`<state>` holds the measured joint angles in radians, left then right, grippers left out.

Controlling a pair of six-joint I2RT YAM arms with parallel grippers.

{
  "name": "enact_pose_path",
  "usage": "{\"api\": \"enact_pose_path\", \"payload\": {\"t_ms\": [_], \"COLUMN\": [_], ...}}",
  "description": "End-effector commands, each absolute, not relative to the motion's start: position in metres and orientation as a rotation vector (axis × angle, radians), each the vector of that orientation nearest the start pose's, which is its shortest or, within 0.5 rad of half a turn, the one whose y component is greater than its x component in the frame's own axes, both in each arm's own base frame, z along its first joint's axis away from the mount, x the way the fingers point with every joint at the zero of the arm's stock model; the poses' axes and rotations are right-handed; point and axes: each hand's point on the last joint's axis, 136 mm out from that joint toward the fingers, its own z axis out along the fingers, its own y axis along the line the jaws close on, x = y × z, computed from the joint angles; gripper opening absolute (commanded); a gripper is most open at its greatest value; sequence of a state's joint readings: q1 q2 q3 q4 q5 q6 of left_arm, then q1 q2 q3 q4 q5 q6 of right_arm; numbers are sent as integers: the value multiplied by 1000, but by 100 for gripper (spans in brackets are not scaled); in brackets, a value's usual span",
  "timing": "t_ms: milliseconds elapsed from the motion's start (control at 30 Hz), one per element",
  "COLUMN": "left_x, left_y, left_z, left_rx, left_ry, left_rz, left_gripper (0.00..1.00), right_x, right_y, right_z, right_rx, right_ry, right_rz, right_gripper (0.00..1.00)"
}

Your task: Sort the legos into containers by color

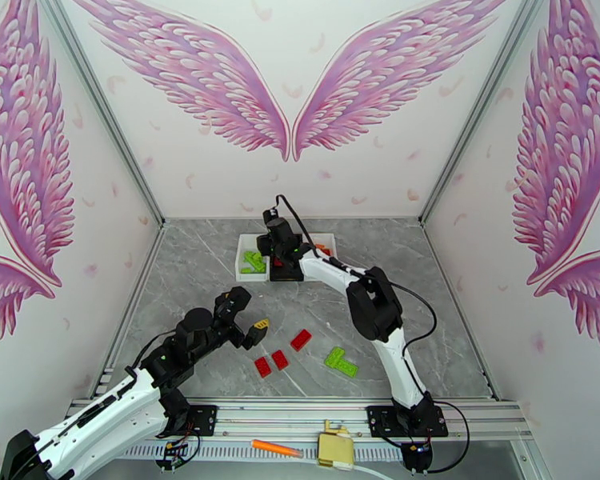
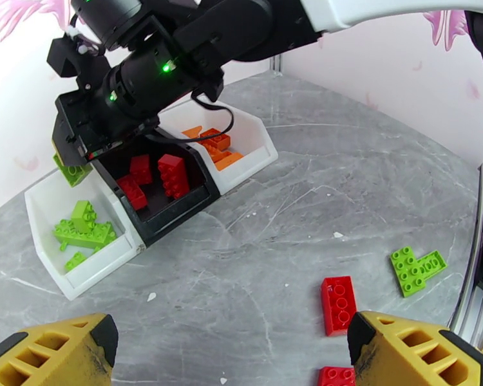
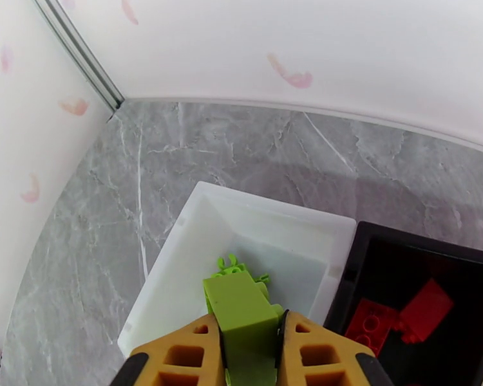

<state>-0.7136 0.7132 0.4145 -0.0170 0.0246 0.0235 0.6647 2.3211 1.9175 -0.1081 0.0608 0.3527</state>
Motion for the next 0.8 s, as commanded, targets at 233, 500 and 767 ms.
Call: {"api": "enact_pose_path", "payload": {"t_ms": [233, 500, 767], "left_x": [239, 249, 254], "left_y": [-188, -193, -226], "left_z": [199, 198, 189], "left_rx": [561, 542, 685], "left_ry": [1829, 1855, 1887], "left_rz": [-468, -518, -550], "left_gripper": [99, 99, 99], "right_x": [539, 519, 479], "right_y": [412, 389, 326], "right_z": [158, 207, 223], "right_rx": [-322, -298, -246], "right_ry": [2067, 1995, 1966], "right_rz": [591, 618, 597], "right_gripper": [38, 63, 76]}}
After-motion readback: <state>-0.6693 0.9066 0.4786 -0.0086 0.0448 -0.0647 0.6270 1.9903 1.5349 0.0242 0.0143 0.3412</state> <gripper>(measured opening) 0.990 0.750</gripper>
